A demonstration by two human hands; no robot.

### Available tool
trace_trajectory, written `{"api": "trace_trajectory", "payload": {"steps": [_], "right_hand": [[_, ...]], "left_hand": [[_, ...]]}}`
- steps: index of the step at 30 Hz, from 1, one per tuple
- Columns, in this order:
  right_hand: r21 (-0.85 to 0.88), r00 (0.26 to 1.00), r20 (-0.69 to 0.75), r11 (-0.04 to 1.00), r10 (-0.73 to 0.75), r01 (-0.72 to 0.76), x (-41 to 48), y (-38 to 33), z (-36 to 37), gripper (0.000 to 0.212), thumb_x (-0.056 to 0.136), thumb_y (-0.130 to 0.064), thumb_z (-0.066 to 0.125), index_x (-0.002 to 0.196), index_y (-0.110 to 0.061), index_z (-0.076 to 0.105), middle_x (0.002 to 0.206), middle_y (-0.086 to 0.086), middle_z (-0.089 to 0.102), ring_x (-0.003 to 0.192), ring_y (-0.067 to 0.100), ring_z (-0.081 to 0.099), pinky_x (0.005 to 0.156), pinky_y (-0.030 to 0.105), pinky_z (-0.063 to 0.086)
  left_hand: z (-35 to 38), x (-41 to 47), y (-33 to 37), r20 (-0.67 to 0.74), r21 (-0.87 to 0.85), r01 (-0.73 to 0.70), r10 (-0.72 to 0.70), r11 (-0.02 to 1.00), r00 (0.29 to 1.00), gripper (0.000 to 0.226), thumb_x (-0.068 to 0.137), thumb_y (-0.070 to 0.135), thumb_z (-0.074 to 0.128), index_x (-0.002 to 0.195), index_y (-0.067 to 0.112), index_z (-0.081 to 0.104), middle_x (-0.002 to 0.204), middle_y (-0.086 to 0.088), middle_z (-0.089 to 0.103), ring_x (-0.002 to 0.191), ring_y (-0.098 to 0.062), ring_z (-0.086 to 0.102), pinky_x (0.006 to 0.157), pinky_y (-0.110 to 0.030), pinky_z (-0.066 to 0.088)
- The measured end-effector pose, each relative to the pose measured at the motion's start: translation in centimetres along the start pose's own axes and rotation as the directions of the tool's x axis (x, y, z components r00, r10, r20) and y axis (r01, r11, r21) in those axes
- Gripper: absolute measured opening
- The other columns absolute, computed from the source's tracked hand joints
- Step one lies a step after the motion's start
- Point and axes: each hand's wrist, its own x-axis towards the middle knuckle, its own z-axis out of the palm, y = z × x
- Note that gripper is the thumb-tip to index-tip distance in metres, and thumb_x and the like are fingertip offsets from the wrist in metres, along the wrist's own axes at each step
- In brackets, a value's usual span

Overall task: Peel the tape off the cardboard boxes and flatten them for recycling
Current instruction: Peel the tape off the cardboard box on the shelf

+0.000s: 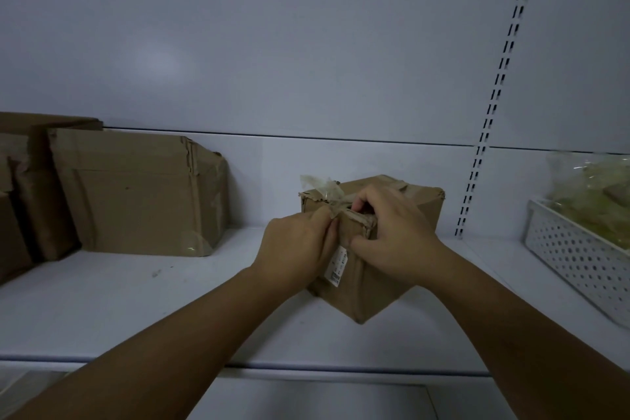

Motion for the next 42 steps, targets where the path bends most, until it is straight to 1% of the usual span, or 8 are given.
{"api": "trace_trajectory", "payload": {"steps": [6,11,14,19,24,31,37,42], "right_hand": [[0.016,1.0,0.02,1.0,0.01,-0.01,0.0,0.0,-0.2,0.026,0.069,-0.036,0.059,0.086,-0.036,0.04,0.086,-0.026,0.04,0.089,0.009,0.041,0.071,0.028,0.03],[0.083,0.998,0.041,0.995,0.043,-0.046,0.2,-0.2,-0.6,0.021,0.07,-0.03,0.064,0.076,-0.034,0.044,0.085,-0.015,0.049,0.085,0.009,0.046,0.067,0.028,0.034],[0.112,0.998,0.036,0.992,0.055,-0.059,0.3,-0.2,-0.6,0.019,0.068,-0.024,0.067,0.076,-0.029,0.05,0.084,-0.011,0.053,0.083,0.01,0.049,0.066,0.029,0.037],[0.116,0.998,-0.017,0.991,0.067,-0.064,0.4,-0.3,-0.3,0.017,0.066,-0.025,0.067,0.075,-0.026,0.053,0.081,-0.012,0.054,0.08,0.008,0.049,0.067,0.032,0.044],[0.093,0.998,-0.034,0.995,0.049,-0.046,0.5,-0.2,-0.2,0.02,0.068,-0.03,0.07,0.074,-0.029,0.051,0.082,-0.013,0.053,0.081,0.008,0.049,0.07,0.035,0.046],[0.113,0.993,-0.104,0.993,0.048,-0.036,0.2,-0.5,0.0,0.028,0.064,-0.049,0.067,0.071,-0.024,0.054,0.078,-0.011,0.055,0.077,0.007,0.05,0.064,0.031,0.043],[0.081,0.988,-0.142,0.995,0.063,-0.052,0.4,-0.3,0.7,0.024,0.07,-0.032,0.072,0.064,-0.026,0.049,0.075,-0.014,0.053,0.073,0.002,0.048,0.059,0.025,0.039],[0.042,0.988,-0.145,0.998,0.059,-0.054,0.4,-0.5,0.6,0.024,0.072,-0.032,0.071,0.063,-0.03,0.05,0.073,-0.017,0.052,0.069,0.0,0.048,0.057,0.02,0.038]], "left_hand": [[-0.7,1.5,-1.5,0.153,-0.017,-0.095,0.097,0.995,0.983,0.03,0.091,0.027,0.04,0.07,0.011,0.055,0.054,-0.001,0.052,0.044,-0.015,0.036,0.05,-0.026,0.026],[-2.7,3.9,-2.4,0.45,-0.068,-0.216,0.223,0.974,0.865,0.026,0.09,0.021,0.048,0.065,0.02,0.038,0.052,0.011,0.029,0.044,-0.007,0.03,0.047,-0.017,0.019],[-3.6,4.6,-2.8,0.567,-0.169,-0.046,0.135,0.985,0.813,0.024,0.09,0.021,0.045,0.068,0.012,0.052,0.06,-0.003,0.054,0.053,-0.016,0.049,0.053,-0.028,0.041],[-4.0,2.1,-4.0,0.264,-0.517,0.296,-0.179,0.803,0.948,0.035,0.094,0.037,0.042,0.072,0.014,0.058,0.065,-0.001,0.064,0.062,-0.014,0.062,0.066,-0.039,0.054],[-0.6,-1.7,-2.3,0.306,-0.196,0.296,-0.228,0.935,0.924,0.052,0.078,0.072,0.04,0.073,0.021,0.052,0.059,0.006,0.057,0.055,-0.012,0.054,0.05,-0.029,0.041],[-1.0,-1.0,-2.9,0.314,0.021,-0.086,0.075,0.996,0.947,0.025,0.095,0.039,0.036,0.086,0.021,0.05,0.072,0.003,0.057,0.063,-0.02,0.052,0.053,-0.027,0.028],[-5.4,5.3,-3.3,0.726,0.136,-0.316,0.123,0.939,0.676,0.014,0.094,0.031,0.041,0.093,0.03,0.055,0.074,0.009,0.056,0.063,-0.01,0.047,0.056,-0.024,0.032],[-9.0,11.2,-2.1,0.885,0.075,-0.123,-0.009,0.99,0.466,0.023,0.088,0.036,0.055,0.07,0.021,0.057,0.06,0.005,0.064,0.051,-0.005,0.061,0.052,-0.017,0.041]]}}
